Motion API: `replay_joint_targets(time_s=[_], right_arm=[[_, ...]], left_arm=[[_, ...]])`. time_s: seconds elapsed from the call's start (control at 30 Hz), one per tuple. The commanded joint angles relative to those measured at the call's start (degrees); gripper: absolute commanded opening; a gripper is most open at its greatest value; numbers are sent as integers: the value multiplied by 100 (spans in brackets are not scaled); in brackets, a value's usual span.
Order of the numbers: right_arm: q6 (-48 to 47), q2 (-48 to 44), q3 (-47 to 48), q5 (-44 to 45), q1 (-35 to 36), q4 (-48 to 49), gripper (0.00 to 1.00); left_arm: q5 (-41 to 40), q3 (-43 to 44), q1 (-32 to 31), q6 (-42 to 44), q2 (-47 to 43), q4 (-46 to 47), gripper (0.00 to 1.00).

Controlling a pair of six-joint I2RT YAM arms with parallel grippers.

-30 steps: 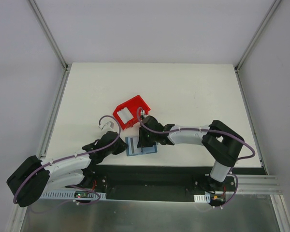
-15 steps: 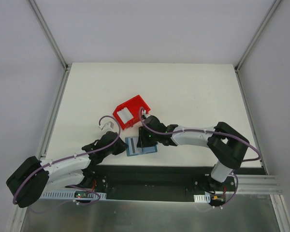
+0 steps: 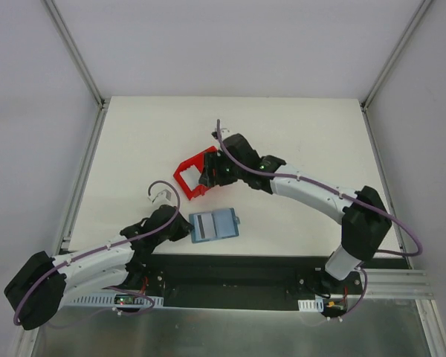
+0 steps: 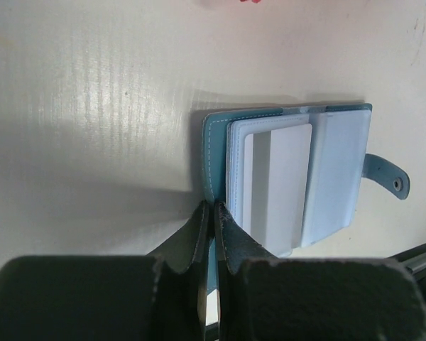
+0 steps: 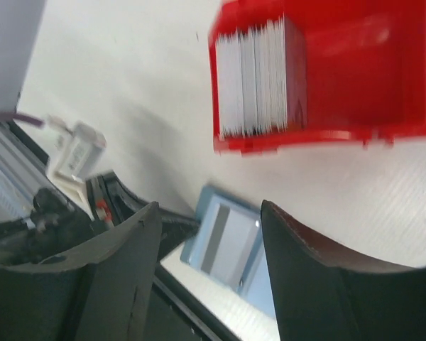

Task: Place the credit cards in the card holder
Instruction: Pick up the credit card from the storage box.

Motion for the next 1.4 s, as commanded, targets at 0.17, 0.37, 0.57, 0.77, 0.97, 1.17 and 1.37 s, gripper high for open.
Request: replay_joint_targets(time_s=[0.17,0.37,0.57,0.77,0.97,1.17,1.37], right_arm=[[-1066,1804,2552,-491,-445,-1388,66],[-1216,2753,3397,-994,-648,-1625,68],[-1313,3378,3942,-1520,-789,-1635,73],[-1295,3835,4347,-1811,-841,-1723,79],[-1277,4187,4663,-1996,-850,-1846,80],[-1295,4214,4611,-2189,-850,-1846,80],[-1234,4030,4409,-2391,-850,-1688,71]], left_arm=[[48,26,673,457,69,-777,0],[215,17,858,659,87,-698,0],[400,-35,1025,809,122,-557,0],[514,-9,1122,853,262,-443,0],[558,26,1157,879,324,-399,0],[620,26,1184,906,412,-399,0],[646,26,1192,906,430,-399,0]])
